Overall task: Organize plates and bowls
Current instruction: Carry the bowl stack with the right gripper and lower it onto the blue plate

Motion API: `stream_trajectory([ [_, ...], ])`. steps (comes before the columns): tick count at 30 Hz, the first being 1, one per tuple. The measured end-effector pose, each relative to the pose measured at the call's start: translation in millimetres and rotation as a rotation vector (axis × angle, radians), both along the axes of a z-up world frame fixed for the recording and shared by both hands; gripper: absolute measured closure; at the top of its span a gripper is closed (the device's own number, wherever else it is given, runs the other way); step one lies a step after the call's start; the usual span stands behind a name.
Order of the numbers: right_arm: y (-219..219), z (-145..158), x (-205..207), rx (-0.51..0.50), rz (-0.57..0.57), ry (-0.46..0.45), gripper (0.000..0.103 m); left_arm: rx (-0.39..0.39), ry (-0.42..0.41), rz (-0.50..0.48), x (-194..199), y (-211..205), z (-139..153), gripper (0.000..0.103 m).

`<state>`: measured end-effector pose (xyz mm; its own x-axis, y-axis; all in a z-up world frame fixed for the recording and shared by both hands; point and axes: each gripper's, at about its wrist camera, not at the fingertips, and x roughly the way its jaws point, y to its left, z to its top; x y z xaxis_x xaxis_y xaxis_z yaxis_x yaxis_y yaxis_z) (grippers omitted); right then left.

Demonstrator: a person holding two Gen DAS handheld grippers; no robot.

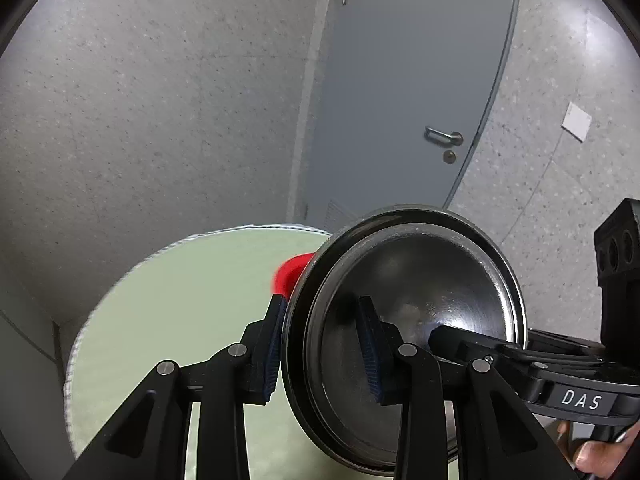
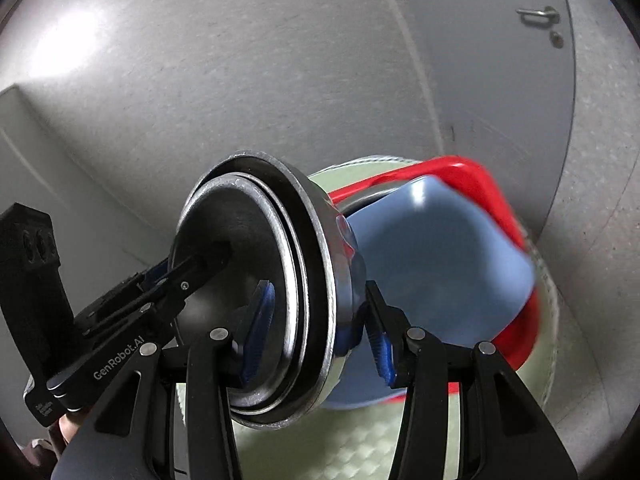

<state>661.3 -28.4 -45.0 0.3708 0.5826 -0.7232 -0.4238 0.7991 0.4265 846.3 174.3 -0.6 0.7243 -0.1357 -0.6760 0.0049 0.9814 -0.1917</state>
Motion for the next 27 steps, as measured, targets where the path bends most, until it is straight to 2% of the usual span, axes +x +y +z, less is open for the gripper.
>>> stream_trajectory([
  [9, -15, -38, 43, -0.076, -0.035, 0.08, 0.057, 0.01, 0.13, -0.034, 83, -35, -43, 0.072],
  [15, -10, -50, 59, -0.121, -0.025, 0.095, 0.057, 0.005, 0.186, -0.033, 126, -37, -55, 0.072],
  [23, -2, -55, 67, -0.189, -0.033, 0.052, 0.055, -0.004, 0.214, -0.027, 144, -36, -67, 0.074],
  [27, -2, -54, 67, -0.182, -0.03, 0.049, 0.055, 0.004, 0.216, -0.028, 145, -40, -72, 0.074],
])
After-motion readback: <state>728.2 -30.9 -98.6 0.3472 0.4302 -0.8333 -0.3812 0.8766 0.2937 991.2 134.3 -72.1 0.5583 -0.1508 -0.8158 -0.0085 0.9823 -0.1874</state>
